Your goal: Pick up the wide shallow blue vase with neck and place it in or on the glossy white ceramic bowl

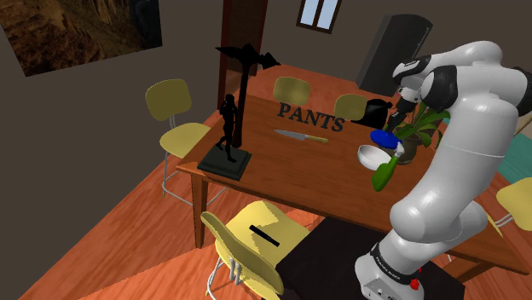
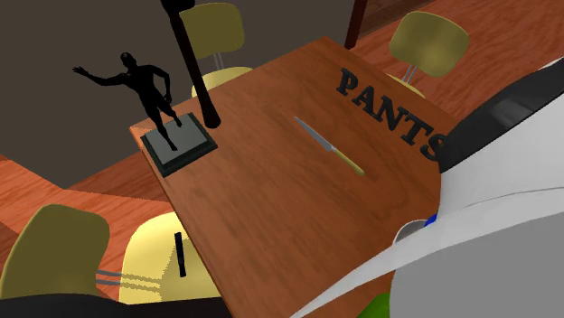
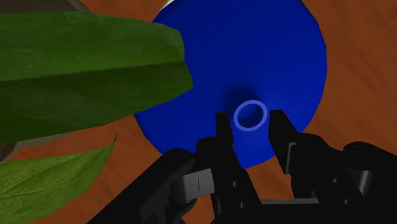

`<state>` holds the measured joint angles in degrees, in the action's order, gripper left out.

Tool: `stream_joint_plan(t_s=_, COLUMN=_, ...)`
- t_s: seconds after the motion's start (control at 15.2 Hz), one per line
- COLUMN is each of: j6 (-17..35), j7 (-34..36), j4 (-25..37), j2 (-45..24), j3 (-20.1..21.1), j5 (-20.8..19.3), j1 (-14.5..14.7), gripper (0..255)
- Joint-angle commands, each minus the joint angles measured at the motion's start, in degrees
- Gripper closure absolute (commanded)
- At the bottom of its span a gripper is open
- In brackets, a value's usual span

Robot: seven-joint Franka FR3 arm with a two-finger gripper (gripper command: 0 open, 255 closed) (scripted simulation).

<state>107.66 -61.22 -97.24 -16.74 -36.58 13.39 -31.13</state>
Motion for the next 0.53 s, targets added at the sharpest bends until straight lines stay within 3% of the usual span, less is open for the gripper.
stream_joint_plan(t_s=0.0, j6=1.4, j7=-0.4, j4=-1.0, j2=-0.4, j3=0.1, j5=0.4, j1=-0.1, gripper=255)
stream_joint_plan(t_s=0.46, j6=6.0, j7=-1.5, j4=-4.3, j2=-2.2, j3=0.7, j5=1.8, j1=-0.3, gripper=255)
